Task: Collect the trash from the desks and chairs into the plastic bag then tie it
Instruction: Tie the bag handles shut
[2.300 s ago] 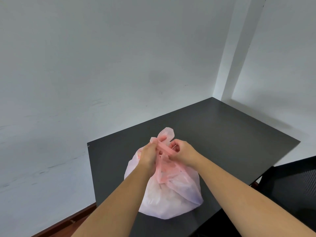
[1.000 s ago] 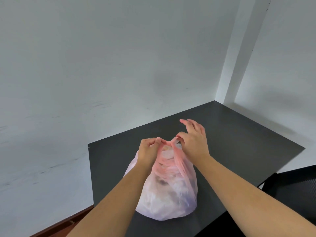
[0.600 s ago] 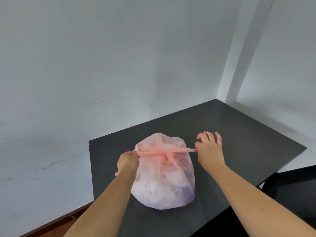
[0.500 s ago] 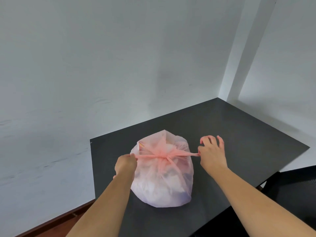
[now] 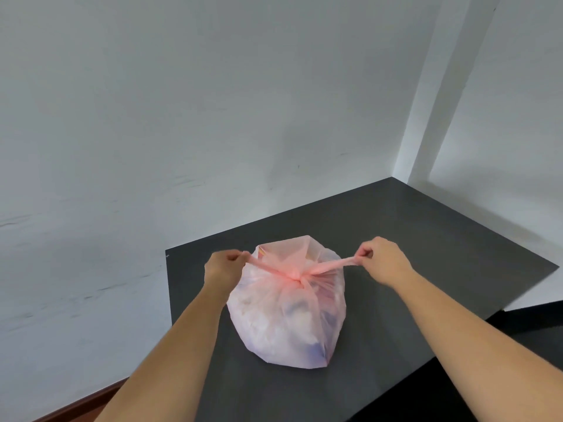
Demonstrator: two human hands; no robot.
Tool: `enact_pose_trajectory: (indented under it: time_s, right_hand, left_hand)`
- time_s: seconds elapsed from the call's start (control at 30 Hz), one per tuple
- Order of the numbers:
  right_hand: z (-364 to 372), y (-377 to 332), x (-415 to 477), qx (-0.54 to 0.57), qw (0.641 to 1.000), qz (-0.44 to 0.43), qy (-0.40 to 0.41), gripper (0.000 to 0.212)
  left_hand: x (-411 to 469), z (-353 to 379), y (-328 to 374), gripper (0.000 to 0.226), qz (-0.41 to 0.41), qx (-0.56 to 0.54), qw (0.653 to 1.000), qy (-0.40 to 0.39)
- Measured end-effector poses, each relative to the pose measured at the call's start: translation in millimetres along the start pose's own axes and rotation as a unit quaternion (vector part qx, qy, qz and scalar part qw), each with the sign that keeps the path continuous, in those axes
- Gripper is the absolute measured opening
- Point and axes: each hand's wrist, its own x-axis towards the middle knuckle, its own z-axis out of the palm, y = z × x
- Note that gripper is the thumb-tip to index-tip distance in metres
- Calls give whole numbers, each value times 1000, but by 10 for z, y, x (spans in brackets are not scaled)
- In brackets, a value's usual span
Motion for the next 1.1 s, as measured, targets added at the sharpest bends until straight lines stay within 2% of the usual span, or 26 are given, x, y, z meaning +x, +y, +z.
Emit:
enact_pose_trajectory:
  time_s: [0.17,0.33,0.47,0.63,0.67,0.73,0.8,0.83,0.87,0.93,1.0,1.1]
  right_hand:
    - [-292,-498,-14,247,963,-60,-87,8]
    - [-365,-812,-12,305,932,-103,-166,16]
    - [-389,-886,-19,345,913,-93,-195,26]
    - [-456,-923,-62,398,895,-104,-171,12]
    - [-472,-916,-74,405,894,-103,-163,10]
    - [-508,-900,-88,423,889,-97,-146,14]
    - [-573,-886,-121,434,885,-103,-133,19]
    - [-611,-882,-143,432,885,-113,-135,19]
    - [-645,-887,-166,424,885,-126,-143,19]
    - [-685,-884,-216,398,892,-145,-159,19]
    - [-703,-843,-267,385,898,-144,-158,24]
    - [-771,-702,-323,433,885,-119,-125,25]
  left_hand:
    - [-108,36,650,18,145,110,982,-52]
    - [-239,129,1120,12,223,157,961,-47]
    - [-296,119,1310,13,242,130,960,-45]
    - [-366,134,1290,18,239,82,967,-41]
    - [-383,126,1248,17,214,30,975,-59]
    - [-423,117,1094,10,146,-53,975,-161]
    - [-497,170,893,27,116,-3,947,-298]
    - [-542,230,810,36,117,36,930,-348]
    - [-595,300,764,38,122,60,921,-364]
    - [-685,466,769,27,134,78,934,-323]
    - [-747,585,824,29,144,91,946,-275]
    - [-836,696,877,32,170,103,954,-226]
